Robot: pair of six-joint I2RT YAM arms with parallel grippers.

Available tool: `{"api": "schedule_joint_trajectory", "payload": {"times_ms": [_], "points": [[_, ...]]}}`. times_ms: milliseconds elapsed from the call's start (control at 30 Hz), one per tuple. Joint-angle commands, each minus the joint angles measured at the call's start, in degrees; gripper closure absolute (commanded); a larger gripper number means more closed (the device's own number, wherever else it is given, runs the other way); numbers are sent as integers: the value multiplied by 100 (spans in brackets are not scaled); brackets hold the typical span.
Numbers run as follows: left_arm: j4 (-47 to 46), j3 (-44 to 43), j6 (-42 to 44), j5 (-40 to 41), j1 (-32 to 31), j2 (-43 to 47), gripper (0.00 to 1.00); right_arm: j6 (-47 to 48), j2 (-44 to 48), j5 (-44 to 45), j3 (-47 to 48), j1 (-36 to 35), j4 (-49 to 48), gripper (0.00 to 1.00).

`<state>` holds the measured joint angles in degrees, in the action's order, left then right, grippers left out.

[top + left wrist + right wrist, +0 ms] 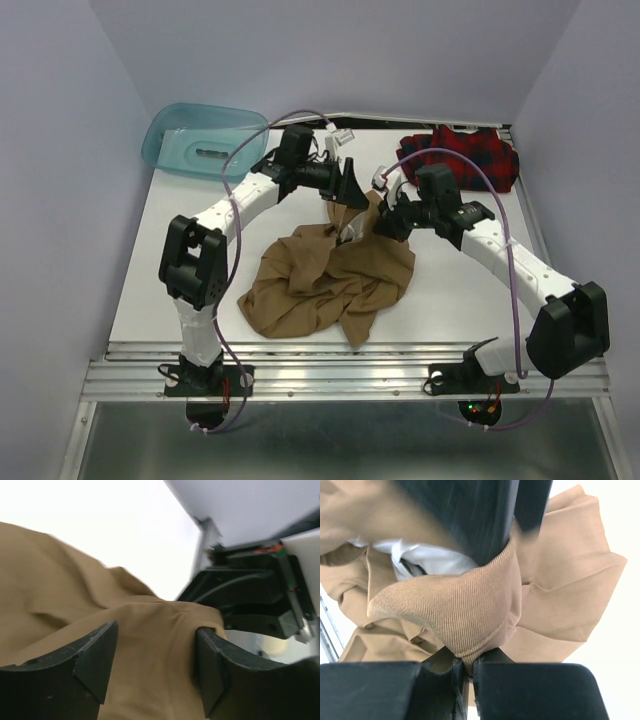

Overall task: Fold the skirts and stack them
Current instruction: Flatten the skirt out

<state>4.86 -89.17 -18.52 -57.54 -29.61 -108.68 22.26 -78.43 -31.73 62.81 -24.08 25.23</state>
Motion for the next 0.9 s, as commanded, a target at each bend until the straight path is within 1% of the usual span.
{"api": "schedule_joint_trajectory", "payload": {"times_ms": [0, 33, 100, 133, 167, 200, 233, 300, 333, 467, 533, 567, 600, 667, 867], "points": [[1207, -601, 1638, 1260, 629, 611, 28, -257, -14, 307, -84, -36, -432, 99], [1558, -559, 2242, 1889, 718, 907, 27, -388, -58, 333, -110, -36, -405, 99], [1833, -375, 2860, 2394, 877, 1295, 27, -669, -259, 508, -85, -36, -388, 99], [1999, 1, 3159, 2831, 886, 1784, 26, -766, -365, 536, -50, -36, -379, 99], [2044, 274, 3710, 2966, 886, 2076, 26, -854, -479, 571, 55, -36, -335, 99], [2062, 555, 3959, 3072, 869, 2671, 25, -1003, -724, 667, 109, -36, -326, 99], [2089, 1150, 4171, 3247, 825, 2929, 15, -1065, -848, 737, 161, -36, -326, 99], [2194, 1654, 4697, 3459, 755, 3404, 15, -1188, -1094, 886, 328, -36, -335, 99], [2325, 2005, 4804, 3617, 685, 3737, 14, -1293, -1347, 1009, 390, -36, -326, 99], [2432, 2665, 5016, 3714, 579, 4346, 14, -1505, -1910, 1273, 671, 78, -282, 99], [2362, 2991, 5069, 3950, 325, 4591, 14, -1645, -2122, 1466, 890, 78, -177, 99], [2292, 3219, 5104, 4091, 2, 4723, 14, -1768, -2419, 1537, 1074, 200, -37, 99], [2291, 3221, 5104, 4093, -1, 4725, 14, -1769, -2422, 1538, 1076, 201, -36, 99], [2133, 3519, 5069, 4320, -194, 4883, 14, -1901, -2580, 1547, 1295, 201, 43, 99], [1553, 4178, 5297, 4813, -1134, 5147, 13, -2103, -2905, 1520, 1489, 254, 140, 99]]}}
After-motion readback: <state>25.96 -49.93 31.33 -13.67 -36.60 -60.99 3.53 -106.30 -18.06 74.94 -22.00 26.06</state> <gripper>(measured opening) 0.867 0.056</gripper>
